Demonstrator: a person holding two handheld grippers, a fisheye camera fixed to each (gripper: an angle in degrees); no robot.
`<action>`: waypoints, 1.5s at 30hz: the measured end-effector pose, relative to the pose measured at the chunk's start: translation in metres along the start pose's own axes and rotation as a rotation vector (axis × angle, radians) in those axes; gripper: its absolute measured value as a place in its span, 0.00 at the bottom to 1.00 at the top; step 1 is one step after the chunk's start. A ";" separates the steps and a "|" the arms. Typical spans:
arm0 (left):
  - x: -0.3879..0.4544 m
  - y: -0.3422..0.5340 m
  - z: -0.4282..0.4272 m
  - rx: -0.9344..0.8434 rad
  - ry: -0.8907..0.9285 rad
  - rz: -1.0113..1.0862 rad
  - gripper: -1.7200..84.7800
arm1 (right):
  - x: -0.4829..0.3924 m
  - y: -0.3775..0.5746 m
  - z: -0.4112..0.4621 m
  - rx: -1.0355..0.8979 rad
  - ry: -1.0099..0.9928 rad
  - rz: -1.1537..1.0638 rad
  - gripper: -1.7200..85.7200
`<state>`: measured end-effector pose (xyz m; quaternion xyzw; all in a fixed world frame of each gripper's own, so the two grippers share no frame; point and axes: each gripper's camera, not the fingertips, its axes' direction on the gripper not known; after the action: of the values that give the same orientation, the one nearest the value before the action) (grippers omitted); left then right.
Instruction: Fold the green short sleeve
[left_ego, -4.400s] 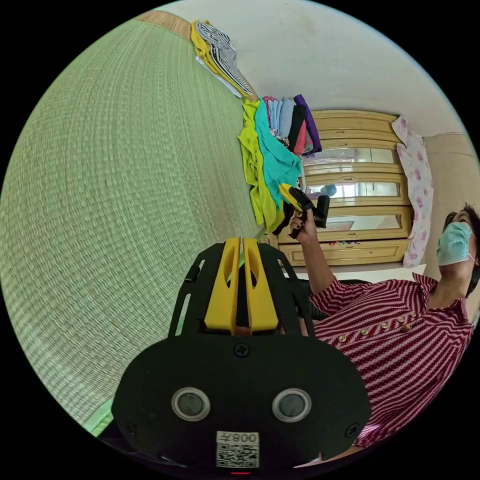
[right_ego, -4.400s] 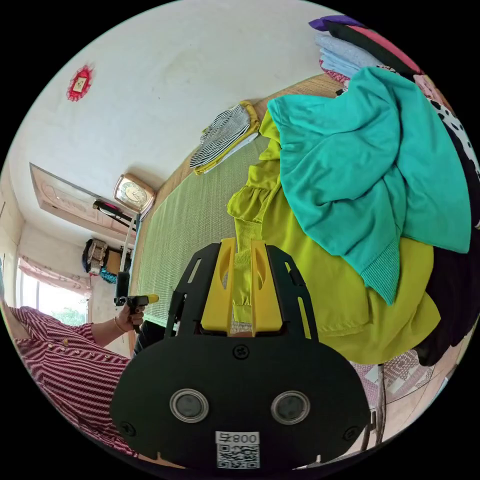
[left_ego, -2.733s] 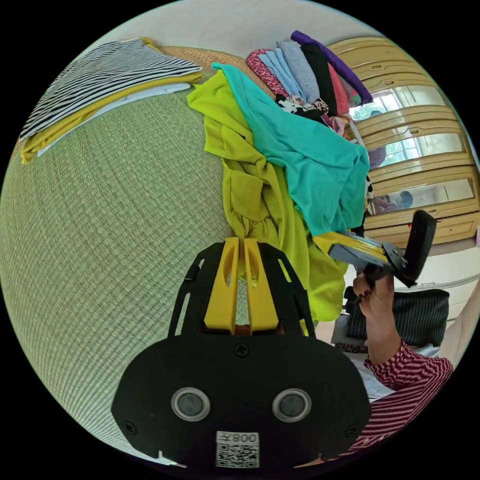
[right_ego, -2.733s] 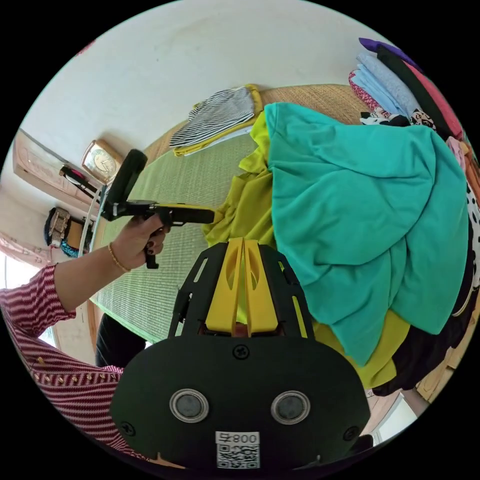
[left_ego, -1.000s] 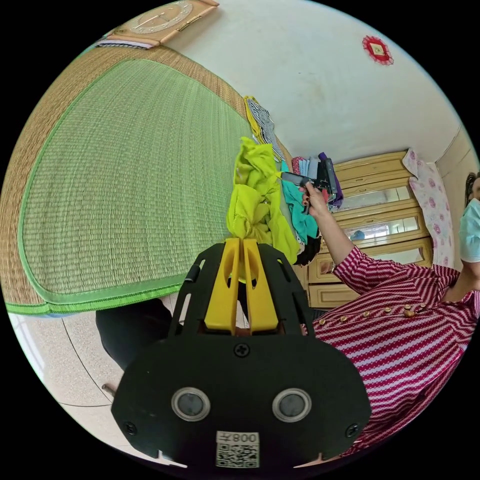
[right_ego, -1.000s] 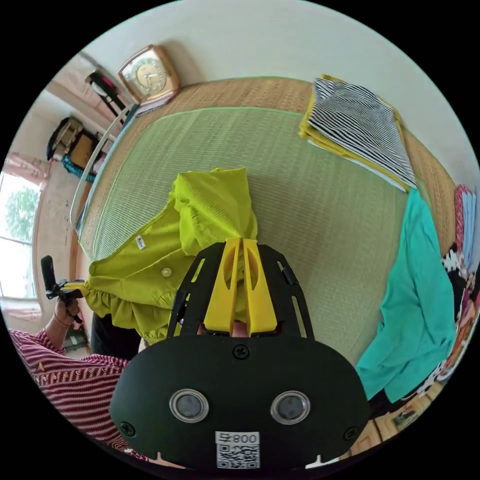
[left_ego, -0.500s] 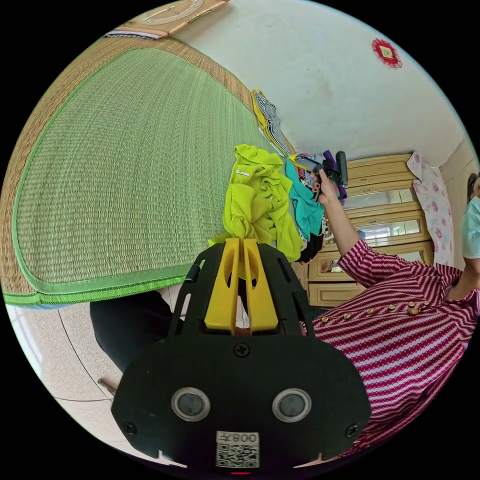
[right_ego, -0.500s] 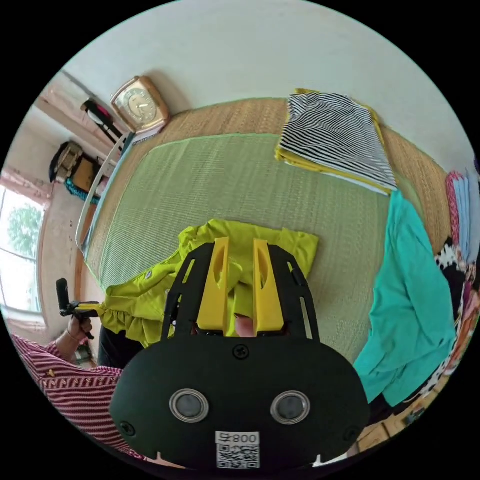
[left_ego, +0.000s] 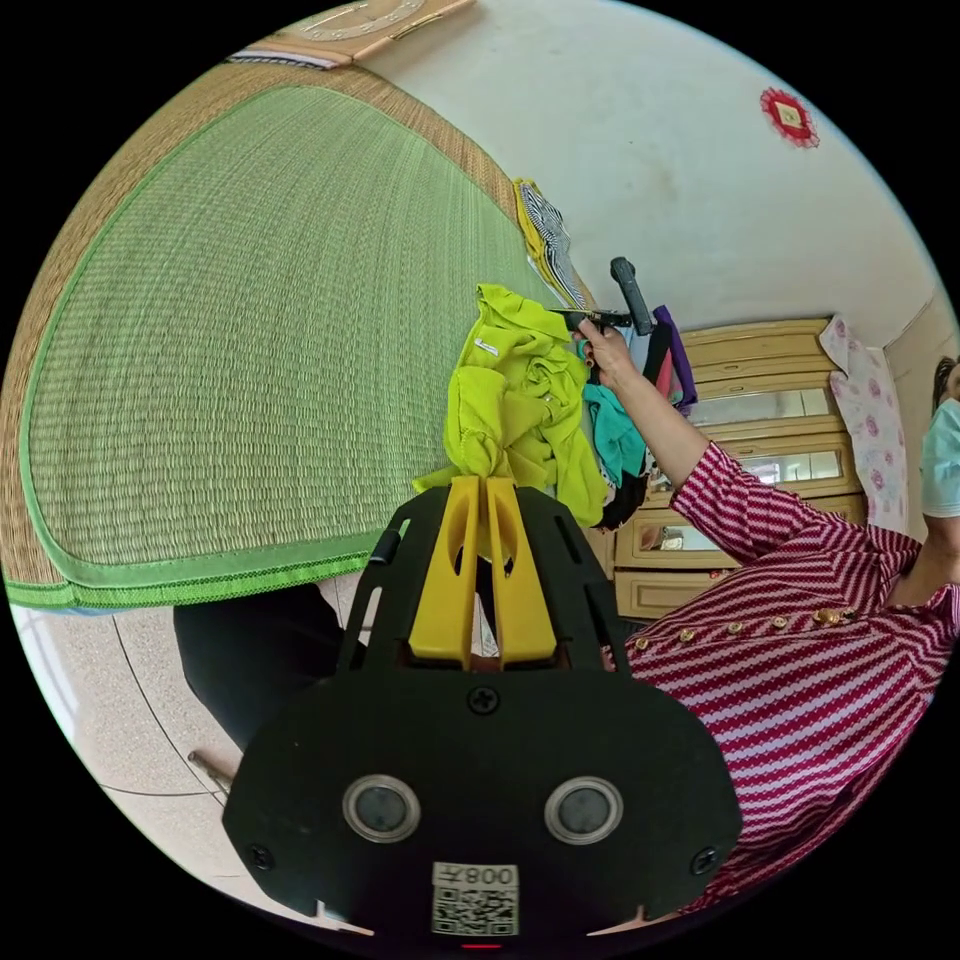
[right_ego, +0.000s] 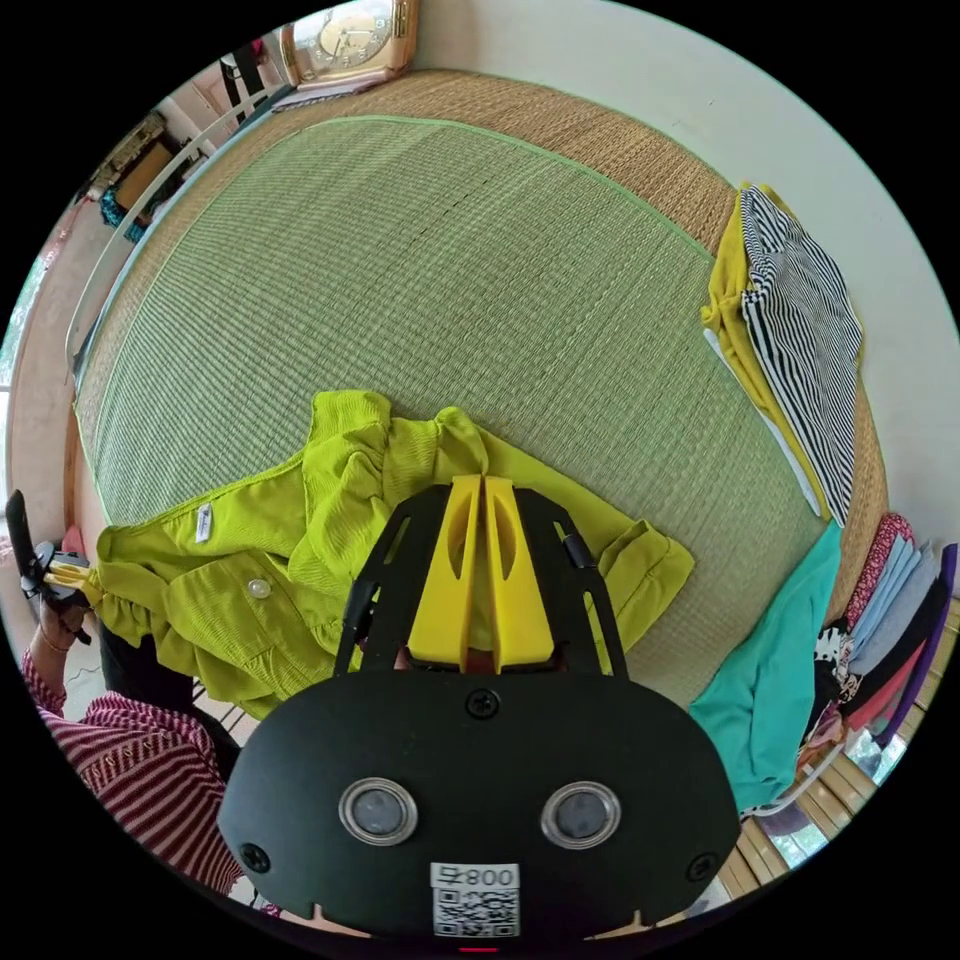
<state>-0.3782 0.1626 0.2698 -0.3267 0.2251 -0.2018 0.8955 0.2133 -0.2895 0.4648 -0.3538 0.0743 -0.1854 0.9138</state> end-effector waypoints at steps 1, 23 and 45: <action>0.005 0.006 -0.010 0.021 -0.008 0.018 0.03 | -0.001 0.007 -0.004 0.012 0.004 0.007 0.02; 0.208 0.216 -0.260 0.633 -0.178 0.598 0.03 | -0.067 0.463 -0.321 0.956 0.041 0.165 0.02; 0.296 0.481 -0.365 0.936 -0.210 0.838 0.03 | -0.166 0.815 -0.304 1.308 0.017 0.102 0.02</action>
<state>-0.2288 0.1710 -0.3858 0.1969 0.1329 0.1220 0.9637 0.2127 0.1423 -0.3084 0.2801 -0.0300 -0.1517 0.9474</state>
